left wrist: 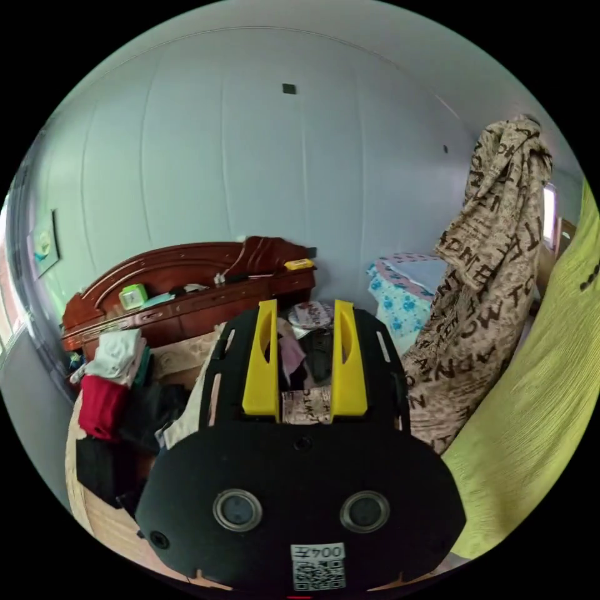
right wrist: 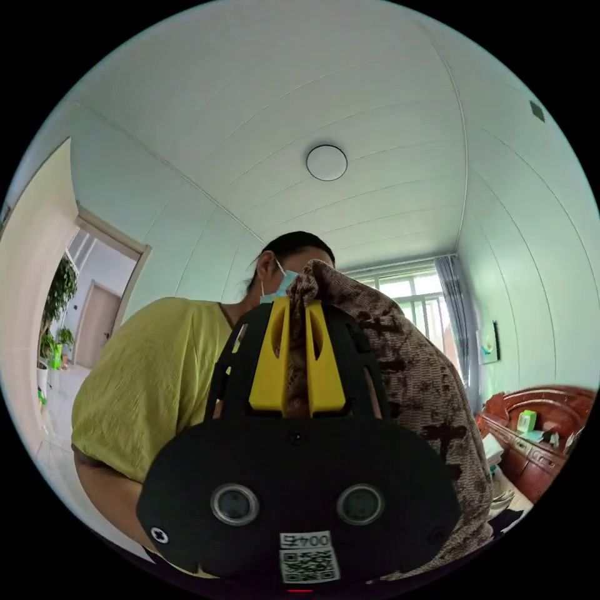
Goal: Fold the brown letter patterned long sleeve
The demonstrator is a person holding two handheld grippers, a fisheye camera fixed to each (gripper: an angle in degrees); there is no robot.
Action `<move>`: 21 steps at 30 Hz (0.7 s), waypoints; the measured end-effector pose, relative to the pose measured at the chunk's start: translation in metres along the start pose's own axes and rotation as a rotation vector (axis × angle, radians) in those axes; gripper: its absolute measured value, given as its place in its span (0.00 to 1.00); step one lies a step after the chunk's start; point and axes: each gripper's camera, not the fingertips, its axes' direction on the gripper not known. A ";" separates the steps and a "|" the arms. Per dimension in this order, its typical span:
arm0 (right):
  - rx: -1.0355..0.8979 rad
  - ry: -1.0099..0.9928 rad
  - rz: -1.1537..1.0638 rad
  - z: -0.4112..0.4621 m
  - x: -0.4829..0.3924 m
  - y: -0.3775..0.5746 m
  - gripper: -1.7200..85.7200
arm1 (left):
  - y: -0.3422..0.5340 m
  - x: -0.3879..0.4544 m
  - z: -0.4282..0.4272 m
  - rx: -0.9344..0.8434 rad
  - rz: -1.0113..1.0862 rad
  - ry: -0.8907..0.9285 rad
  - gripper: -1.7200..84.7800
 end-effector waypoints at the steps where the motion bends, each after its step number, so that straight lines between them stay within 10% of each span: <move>1: -0.011 0.011 -0.025 0.007 -0.018 -0.015 0.07 | -0.002 0.014 0.022 0.005 0.024 0.051 0.16; 9: -0.254 0.231 -0.206 0.132 -0.214 -0.167 0.07 | -0.023 0.298 0.273 0.025 0.370 0.761 0.18; 21: -0.193 0.455 -0.232 0.160 -0.359 -0.310 0.07 | 0.045 0.763 0.423 -0.140 0.881 1.631 0.22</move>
